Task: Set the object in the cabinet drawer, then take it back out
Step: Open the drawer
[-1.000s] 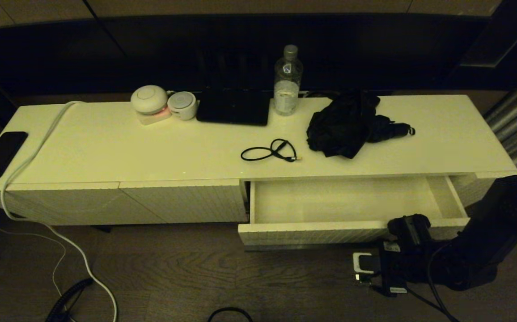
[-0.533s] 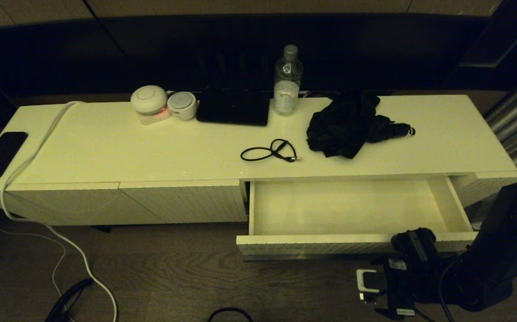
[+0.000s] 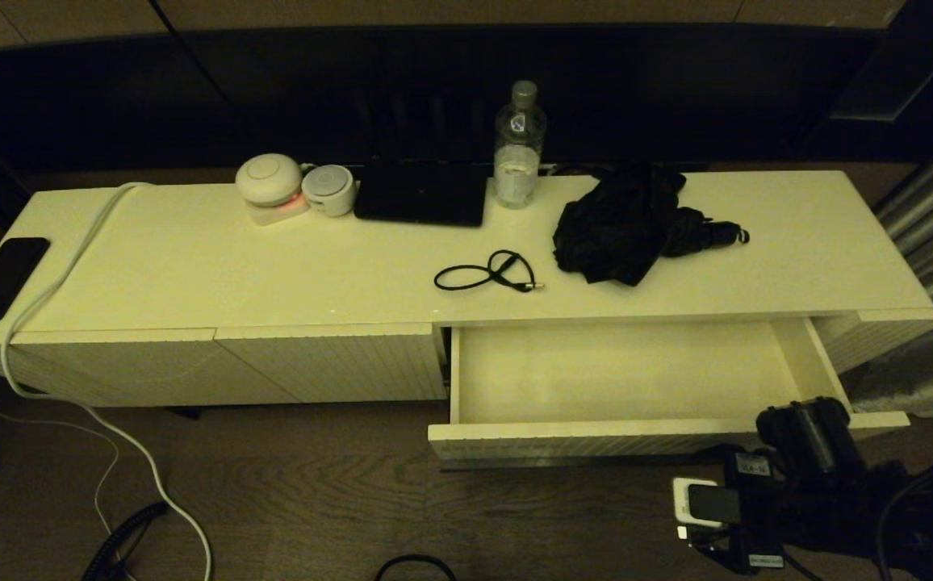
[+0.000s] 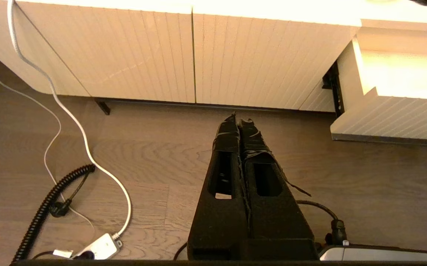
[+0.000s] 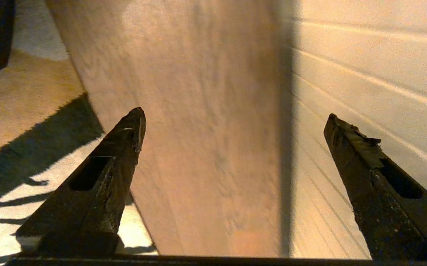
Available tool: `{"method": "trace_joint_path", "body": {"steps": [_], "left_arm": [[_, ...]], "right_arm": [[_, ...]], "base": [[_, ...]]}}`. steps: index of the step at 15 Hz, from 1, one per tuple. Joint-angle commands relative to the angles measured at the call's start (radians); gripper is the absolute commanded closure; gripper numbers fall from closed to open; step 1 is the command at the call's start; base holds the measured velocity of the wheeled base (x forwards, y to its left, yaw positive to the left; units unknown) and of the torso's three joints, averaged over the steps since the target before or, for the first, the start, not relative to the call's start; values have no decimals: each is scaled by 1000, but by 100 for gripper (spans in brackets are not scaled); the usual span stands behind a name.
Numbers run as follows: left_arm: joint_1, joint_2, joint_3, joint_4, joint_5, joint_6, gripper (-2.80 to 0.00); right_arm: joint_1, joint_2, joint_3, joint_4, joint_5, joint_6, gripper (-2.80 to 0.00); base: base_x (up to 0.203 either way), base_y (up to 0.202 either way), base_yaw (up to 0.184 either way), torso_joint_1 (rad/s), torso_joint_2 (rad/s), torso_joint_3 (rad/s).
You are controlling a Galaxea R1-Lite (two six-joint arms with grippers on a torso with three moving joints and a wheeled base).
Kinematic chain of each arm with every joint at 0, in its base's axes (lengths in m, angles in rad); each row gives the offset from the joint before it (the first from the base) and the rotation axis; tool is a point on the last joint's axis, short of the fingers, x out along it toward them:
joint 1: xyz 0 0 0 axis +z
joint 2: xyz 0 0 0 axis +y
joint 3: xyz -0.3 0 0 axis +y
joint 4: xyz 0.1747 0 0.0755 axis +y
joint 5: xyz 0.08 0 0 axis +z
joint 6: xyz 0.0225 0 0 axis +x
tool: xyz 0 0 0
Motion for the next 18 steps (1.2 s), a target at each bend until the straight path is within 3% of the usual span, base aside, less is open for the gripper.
{"method": "trace_joint_path", "body": {"steps": [1, 5, 9, 14, 18], "left_arm": [[1, -2, 0, 0, 1, -1, 0], [1, -2, 0, 0, 1, -1, 0], [1, -2, 0, 0, 1, -1, 0], [1, -2, 0, 0, 1, -1, 0], [1, -2, 0, 0, 1, -1, 0]], "right_arm": [[-1, -223, 33, 66, 0, -7, 0], [-26, -481, -33, 456, -1, -7, 0], [-18, -498, -321, 759, -6, -5, 0], [62, -331, -471, 795, -16, 55, 0], [72, -157, -514, 685, -33, 63, 0]], "base": [[0, 0, 0, 0, 0, 0], [0, 0, 0, 0, 0, 0], [0, 0, 0, 0, 0, 0], [0, 0, 0, 0, 0, 0], [0, 0, 0, 0, 0, 0]]}}
